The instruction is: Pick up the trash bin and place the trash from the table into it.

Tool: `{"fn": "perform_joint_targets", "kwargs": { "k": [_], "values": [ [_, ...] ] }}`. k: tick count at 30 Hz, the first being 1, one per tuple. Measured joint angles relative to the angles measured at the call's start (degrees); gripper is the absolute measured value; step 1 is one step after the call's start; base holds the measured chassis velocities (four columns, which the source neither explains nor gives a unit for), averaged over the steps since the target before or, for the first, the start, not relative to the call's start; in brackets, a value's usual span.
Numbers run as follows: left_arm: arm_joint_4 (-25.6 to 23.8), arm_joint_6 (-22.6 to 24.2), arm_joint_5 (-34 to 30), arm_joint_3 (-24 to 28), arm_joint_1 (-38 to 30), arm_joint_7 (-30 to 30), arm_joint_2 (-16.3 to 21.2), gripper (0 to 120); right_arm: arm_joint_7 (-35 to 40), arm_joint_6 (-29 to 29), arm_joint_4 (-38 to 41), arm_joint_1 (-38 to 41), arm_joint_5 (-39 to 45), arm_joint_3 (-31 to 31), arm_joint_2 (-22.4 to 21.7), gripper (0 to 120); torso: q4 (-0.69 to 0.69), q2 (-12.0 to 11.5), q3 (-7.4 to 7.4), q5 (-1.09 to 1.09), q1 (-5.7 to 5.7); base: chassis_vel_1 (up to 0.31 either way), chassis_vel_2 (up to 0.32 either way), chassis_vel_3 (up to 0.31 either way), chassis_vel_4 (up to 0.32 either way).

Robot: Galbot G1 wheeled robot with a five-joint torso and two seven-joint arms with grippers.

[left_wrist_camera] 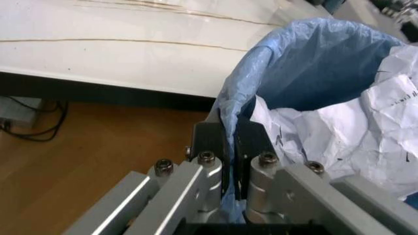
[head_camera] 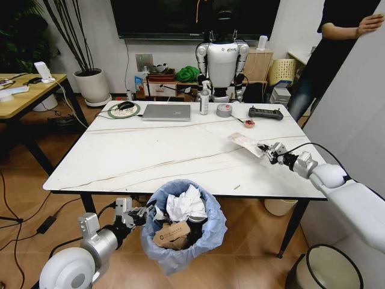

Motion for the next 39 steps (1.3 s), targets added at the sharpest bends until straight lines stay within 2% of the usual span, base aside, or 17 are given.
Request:
{"fn": "perform_joint_targets", "kwargs": {
  "k": [4, 9, 10, 12, 14, 16, 18, 26, 31, 39],
  "values": [
    [0.1, 0.0, 0.0, -0.2, 0.0, 0.0, 0.1, 0, 1.6, -0.9, 9.3, -1.3, 4.1, 0.6, -4.4, 0, -0.02, 0.0, 0.0, 0.0, 0.0, 0.0, 0.0, 0.0, 0.0],
    [-0.3, 0.0, 0.0, 0.0, -0.2, 0.0, 0.0, 0, 3.0, -1.0, 17.2, -1.6, 8.8, -0.2, -6.7, 0, -0.01, 0.0, 0.0, 0.01, 0.0, 0.0, 0.0, 0.0, 0.0],
    [-0.6, 0.0, 0.0, 0.1, -0.3, 0.0, 0.0, 0, 3.4, -1.0, 21.2, -1.6, 11.7, -1.1, -7.3, 0, -0.01, 0.0, 0.0, -0.01, 0.0, 0.0, 0.0, 0.0, 0.0],
    [-0.6, 0.0, 0.0, 0.1, -0.3, 0.0, 0.0, 0, 3.6, -1.0, 23.4, -1.5, 13.6, -1.8, -7.5, 0, -0.01, 0.0, 0.0, -0.01, 0.0, 0.0, 0.0, 0.0, 0.0],
    [-0.8, 0.0, 0.0, 0.2, -0.2, 0.0, 0.0, 0, 4.1, -1.0, 29.7, -1.1, 19.8, -3.9, -7.4, 0, 0.0, 0.0, 0.0, 0.01, 0.0, 0.0, 0.0, 0.0, 0.0],
    [-0.8, 0.0, 0.0, 0.2, -0.1, 0.0, 0.0, 0, 4.5, -1.0, 32.7, -0.7, 22.9, -5.5, -6.8, 0, 0.0, 0.0, 0.0, 0.0, 0.0, 0.0, 0.0, 0.0, 0.0],
    [-0.9, 0.0, 0.0, 0.2, 0.0, 0.0, 0.1, 0, 4.9, -1.1, 36.3, 0.8, 25.4, -8.8, -6.0, 0, 0.01, 0.0, 0.0, 0.0, 0.0, 0.0, 0.0, 0.0, 0.0],
    [-1.4, 0.1, -0.3, -0.2, 0.1, -0.3, 0.2, 0, 4.9, -1.3, 40.8, 2.6, 23.0, -16.1, -6.1, 0, 0.0, 0.0, 0.0, 0.0, 0.0, 0.0, 0.0, 0.0, 0.0],
    [-0.5, 0.2, -0.8, 0.0, -0.7, -0.4, 0.1, 0, 3.1, -0.5, 39.0, 3.6, 17.3, -20.6, -4.7, 0, -0.01, 0.0, 0.0, 0.01, 0.0, 0.0, 0.0, 0.0, 0.0],
    [0.1, 0.3, -1.9, 0.1, -1.6, -0.7, 0.6, 0, 1.0, 0.6, 35.0, 7.7, 14.9, -25.8, -0.7, 0, 0.0, 0.0, 0.0, 0.0, 0.0, 0.0, 0.0, 0.0, 0.0]
  ]
}}
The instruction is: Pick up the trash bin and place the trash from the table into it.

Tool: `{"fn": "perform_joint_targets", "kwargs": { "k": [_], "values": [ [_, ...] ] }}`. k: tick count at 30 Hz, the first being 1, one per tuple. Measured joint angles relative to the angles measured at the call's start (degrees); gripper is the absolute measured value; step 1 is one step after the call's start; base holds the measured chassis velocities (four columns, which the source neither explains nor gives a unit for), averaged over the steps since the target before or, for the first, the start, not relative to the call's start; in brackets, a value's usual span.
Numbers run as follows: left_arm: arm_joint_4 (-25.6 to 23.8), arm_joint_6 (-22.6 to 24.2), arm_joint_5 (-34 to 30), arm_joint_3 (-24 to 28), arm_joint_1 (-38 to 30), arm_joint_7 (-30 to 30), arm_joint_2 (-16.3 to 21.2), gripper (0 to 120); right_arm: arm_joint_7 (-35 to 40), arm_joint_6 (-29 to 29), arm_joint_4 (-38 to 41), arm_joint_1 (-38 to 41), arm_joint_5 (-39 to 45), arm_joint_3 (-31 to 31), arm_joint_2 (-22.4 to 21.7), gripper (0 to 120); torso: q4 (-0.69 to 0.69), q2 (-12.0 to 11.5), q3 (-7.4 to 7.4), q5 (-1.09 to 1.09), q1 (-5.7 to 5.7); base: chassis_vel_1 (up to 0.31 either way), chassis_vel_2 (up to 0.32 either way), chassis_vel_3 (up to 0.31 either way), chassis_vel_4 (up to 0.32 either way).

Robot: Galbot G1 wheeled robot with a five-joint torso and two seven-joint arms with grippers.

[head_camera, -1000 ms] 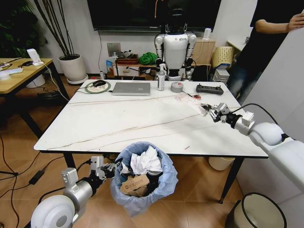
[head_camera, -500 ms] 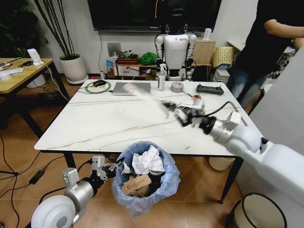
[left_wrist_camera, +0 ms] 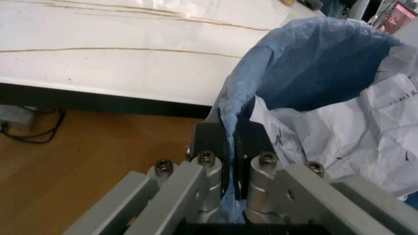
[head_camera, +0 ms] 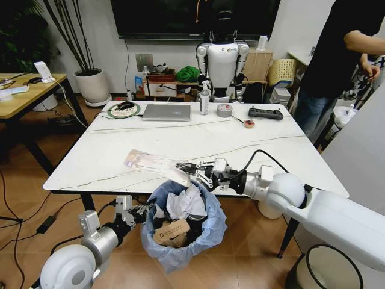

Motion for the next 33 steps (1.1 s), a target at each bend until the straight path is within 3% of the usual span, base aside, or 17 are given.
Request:
{"fn": "perform_joint_targets", "kwargs": {
  "k": [13, 33],
  "values": [
    [0.4, 0.0, -1.0, 0.1, -1.1, -0.3, 0.6, 0, -3.4, 1.0, -1.4, -0.5, -1.6, -2.2, 0.8, 0, 0.0, 0.0, 0.0, 0.0, 0.0, 0.0, 0.0, 0.0, 0.0],
    [0.2, 0.1, -1.1, -0.5, -0.7, -0.4, 0.4, 0, -6.5, 2.6, -2.0, -3.6, -3.1, 1.0, -3.0, 0, 0.0, 0.0, 0.0, 0.01, 0.0, 0.0, 0.0, 0.0, 0.0]
  ]
}}
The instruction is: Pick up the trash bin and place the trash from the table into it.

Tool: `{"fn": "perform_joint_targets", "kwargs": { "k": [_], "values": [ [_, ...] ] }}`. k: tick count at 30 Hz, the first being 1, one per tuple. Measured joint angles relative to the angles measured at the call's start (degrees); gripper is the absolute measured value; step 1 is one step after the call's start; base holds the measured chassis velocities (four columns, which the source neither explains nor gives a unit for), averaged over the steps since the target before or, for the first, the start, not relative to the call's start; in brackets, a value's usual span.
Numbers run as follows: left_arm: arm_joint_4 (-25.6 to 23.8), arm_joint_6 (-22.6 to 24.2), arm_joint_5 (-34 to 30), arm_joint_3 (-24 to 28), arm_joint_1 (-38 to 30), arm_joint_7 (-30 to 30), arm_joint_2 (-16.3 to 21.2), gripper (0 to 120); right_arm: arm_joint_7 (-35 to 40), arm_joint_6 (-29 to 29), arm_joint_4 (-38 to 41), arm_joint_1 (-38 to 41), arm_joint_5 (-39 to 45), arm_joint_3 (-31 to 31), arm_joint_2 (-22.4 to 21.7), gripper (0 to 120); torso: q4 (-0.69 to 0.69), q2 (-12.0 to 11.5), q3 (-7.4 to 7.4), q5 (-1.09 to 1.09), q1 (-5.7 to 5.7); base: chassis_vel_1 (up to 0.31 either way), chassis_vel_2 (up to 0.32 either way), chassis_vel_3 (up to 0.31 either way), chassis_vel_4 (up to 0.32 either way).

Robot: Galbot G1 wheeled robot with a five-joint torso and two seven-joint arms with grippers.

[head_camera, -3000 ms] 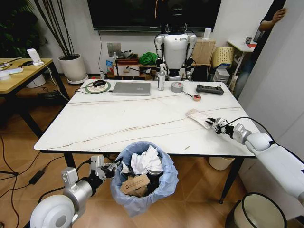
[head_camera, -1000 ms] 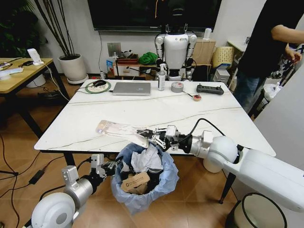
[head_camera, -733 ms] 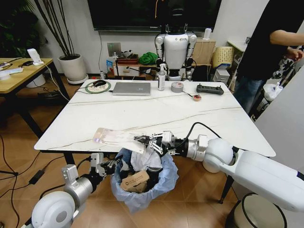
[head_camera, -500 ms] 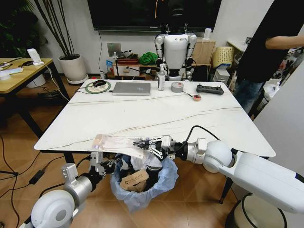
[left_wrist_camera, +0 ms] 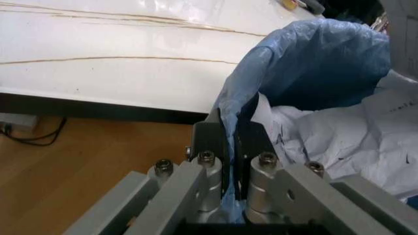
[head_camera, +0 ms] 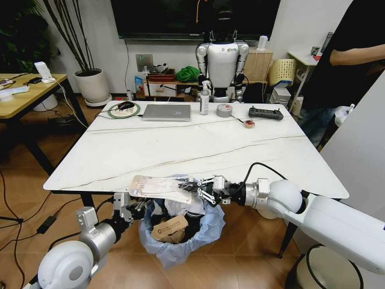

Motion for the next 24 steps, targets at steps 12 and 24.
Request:
{"fn": "perform_joint_targets", "kwargs": {
  "k": [12, 24],
  "values": [
    [-0.8, 0.0, -0.2, -0.5, 0.2, -0.2, -0.2, 0, -0.9, 0.4, -0.1, -2.1, -0.9, 0.5, -0.3, 0, 0.0, 0.0, 0.0, 0.0, 0.0, 0.0, 0.0, 0.0, 0.0],
    [-1.2, 0.1, -0.5, -0.9, 0.4, -0.5, -0.1, 0, -1.3, 0.8, -1.4, -2.0, -1.5, -0.2, 0.6, 0, 0.0, 0.0, 0.0, 0.0, 0.0, 0.0, 0.0, 0.0, 0.0]
  ]
}}
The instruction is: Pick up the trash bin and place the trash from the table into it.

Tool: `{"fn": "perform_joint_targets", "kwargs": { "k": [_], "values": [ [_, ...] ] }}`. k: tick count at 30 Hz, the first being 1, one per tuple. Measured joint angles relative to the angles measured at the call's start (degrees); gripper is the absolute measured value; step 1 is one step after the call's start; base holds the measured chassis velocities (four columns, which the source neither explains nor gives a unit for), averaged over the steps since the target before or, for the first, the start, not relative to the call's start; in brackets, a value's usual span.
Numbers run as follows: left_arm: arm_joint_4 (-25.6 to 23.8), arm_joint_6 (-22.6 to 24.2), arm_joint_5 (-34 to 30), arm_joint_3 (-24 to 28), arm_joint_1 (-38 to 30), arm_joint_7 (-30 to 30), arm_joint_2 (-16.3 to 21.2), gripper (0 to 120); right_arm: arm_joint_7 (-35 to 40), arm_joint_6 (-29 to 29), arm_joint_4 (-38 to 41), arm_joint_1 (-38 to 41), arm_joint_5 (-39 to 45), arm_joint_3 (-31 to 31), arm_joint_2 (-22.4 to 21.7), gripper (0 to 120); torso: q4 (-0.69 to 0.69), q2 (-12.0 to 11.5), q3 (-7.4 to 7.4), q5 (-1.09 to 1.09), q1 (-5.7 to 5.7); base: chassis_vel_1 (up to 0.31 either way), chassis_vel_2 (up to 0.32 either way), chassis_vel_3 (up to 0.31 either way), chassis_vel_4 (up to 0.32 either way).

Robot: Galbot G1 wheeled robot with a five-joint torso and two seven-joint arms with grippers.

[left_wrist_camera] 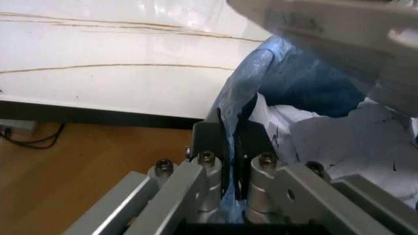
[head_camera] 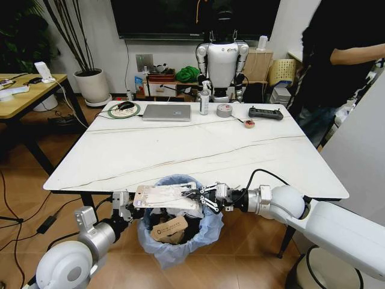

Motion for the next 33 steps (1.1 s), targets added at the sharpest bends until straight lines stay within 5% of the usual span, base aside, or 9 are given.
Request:
{"fn": "perform_joint_targets", "kwargs": {
  "k": [9, 15, 27, 33],
  "values": [
    [0.4, 0.0, -0.1, 0.3, -0.2, -0.1, 0.0, 0, -0.3, 0.1, -0.2, 0.1, 0.0, 0.2, 0.1, 0, 0.0, 0.0, 0.0, 0.0, 0.0, 0.0, 0.0, 0.0, 0.0],
    [-0.1, 0.3, -0.9, 0.6, 0.3, -0.7, 0.1, 0, -0.5, 0.1, 0.0, 0.2, 0.0, -0.2, -0.3, 23, 0.0, 0.0, 0.0, 0.0, 0.0, 0.0, 0.0, 0.0, 0.0],
    [-0.3, 0.6, -0.8, 0.9, 0.8, -0.9, 0.0, 0, -0.7, 0.3, 0.9, 0.1, 0.0, -0.2, -1.4, 29, 0.0, 0.0, 0.0, 0.0, 0.0, 0.0, 0.0, 0.0, 0.0],
    [-0.3, 0.6, -0.3, 0.9, 1.2, -0.9, 0.2, 0, -0.9, 0.8, 1.0, -0.4, 0.0, 0.2, -2.0, 41, 0.0, 0.0, 0.0, 0.0, 0.0, 0.0, 0.0, 0.0, 0.0]
  ]
}}
